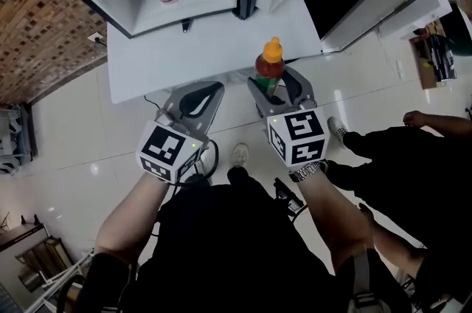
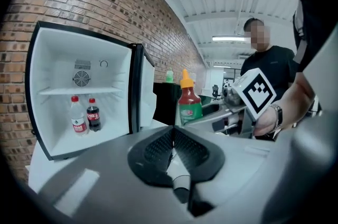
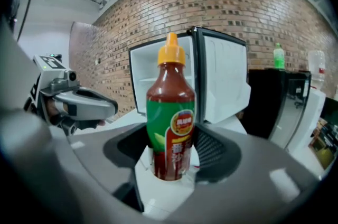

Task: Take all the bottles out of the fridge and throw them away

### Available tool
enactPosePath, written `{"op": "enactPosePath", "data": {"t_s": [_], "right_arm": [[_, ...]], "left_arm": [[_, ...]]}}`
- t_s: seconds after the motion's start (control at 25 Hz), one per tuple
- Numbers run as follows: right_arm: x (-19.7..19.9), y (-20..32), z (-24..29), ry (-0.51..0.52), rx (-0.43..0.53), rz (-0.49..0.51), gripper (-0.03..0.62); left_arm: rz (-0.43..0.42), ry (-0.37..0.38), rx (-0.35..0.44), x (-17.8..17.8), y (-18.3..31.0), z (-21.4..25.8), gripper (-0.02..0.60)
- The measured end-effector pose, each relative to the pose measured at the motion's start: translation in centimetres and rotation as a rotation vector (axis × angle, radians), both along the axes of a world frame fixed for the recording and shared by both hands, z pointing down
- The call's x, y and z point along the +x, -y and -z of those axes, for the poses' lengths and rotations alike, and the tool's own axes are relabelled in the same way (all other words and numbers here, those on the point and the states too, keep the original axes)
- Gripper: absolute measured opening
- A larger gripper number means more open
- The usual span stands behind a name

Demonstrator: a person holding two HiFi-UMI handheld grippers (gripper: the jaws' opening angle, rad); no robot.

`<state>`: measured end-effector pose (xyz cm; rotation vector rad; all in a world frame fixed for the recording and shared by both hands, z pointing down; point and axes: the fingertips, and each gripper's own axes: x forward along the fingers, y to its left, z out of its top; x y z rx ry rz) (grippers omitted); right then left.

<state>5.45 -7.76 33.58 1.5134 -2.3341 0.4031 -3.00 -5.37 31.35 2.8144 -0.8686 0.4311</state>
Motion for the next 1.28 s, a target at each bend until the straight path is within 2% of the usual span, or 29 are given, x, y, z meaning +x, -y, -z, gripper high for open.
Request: {"op": "enactPosePath", "data": {"t_s": [0.2,0.6,0.84,1.28], "right_arm": [[2.3,-2.3,-5.1,-0.006,-0.087,-0.076,0.275],[8.4,-6.1,-21.3,0.017,-0.374,-0.23,0.273],[10.6,-7.3,-31.5,0.065,-0.572,-0.271,0.273],[13.9,-7.6,-47.0,0.161,-0.84,-0.413,0.273]], "left_arm": [[-0.068,0.024,-0.054,1.7,-0.7,-3.1,0.003],[-0.205,0.094,-0.137,6.1,-2.5,-10.3,0.003],[-0.211,0.125,-0.208,7.8,-2.7,-15.6,0.003],[-0.194,0.208,-0.36,11.1,-2.3,-26.7,0.003]]}}
